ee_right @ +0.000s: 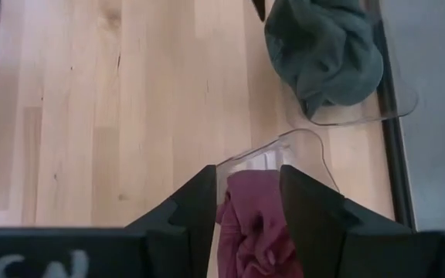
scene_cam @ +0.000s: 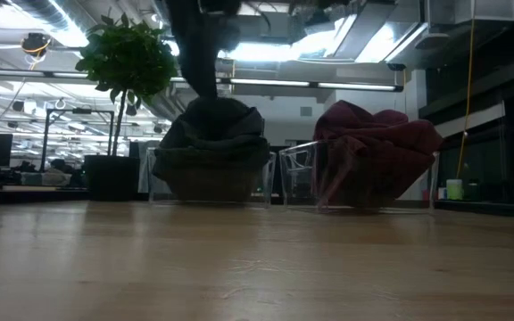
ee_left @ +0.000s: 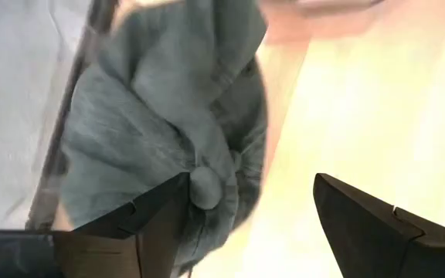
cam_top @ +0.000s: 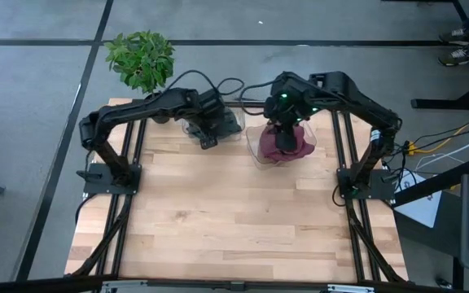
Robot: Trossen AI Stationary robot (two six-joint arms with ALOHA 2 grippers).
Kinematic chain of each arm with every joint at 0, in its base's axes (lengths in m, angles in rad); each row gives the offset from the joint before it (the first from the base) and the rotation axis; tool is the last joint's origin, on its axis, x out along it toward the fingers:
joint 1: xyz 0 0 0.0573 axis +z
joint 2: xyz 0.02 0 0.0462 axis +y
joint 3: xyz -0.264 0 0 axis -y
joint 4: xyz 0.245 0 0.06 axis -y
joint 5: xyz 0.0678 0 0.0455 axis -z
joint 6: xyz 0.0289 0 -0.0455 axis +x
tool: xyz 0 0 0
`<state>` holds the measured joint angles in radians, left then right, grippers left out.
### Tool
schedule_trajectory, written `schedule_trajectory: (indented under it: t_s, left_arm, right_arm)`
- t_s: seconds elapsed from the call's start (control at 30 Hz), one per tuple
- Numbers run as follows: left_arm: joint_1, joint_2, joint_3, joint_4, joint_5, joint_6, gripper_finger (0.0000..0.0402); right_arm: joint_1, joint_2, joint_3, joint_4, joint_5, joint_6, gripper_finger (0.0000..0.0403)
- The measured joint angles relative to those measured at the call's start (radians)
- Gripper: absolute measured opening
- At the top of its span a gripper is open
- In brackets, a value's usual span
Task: Pick & Place hat
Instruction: Put the black cap into the left transparent bin, then return to Home Position
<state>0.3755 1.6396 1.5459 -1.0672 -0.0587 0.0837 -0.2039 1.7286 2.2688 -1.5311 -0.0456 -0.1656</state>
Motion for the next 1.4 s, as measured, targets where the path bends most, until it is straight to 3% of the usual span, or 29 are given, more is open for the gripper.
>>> schedule_trajectory:
  t_s: [0.17,0.67,0.97,1.07,1.2,1.4]
  left_arm:
    - [-0.031,-0.134,0.000,0.016,0.008,-0.021,0.0267]
    - [-0.095,-0.480,0.001,0.153,-0.001,0.007,0.0267]
    - [-0.099,-0.567,0.002,0.187,-0.035,-0.049,0.0267]
    - [-0.099,-0.583,0.002,0.185,0.000,-0.067,0.0267]
    - [-0.099,-0.596,0.002,0.165,0.051,-0.070,0.0267]
    - [-0.099,-0.604,0.002,0.055,0.094,-0.099,0.0267]
  right_arm:
    - [0.000,-0.052,0.000,-0.005,0.000,0.012,0.0142]
    - [-0.002,-0.085,0.000,0.046,0.000,0.263,0.0142]
    - [-0.003,-0.085,0.000,0.116,-0.030,0.250,0.0142]
    - [-0.004,-0.091,0.000,0.098,-0.093,0.211,0.0142]
    - [-0.003,-0.104,-0.008,0.093,-0.097,0.189,0.0142]
    - [-0.003,-0.197,-0.179,0.135,-0.112,0.189,0.0142]
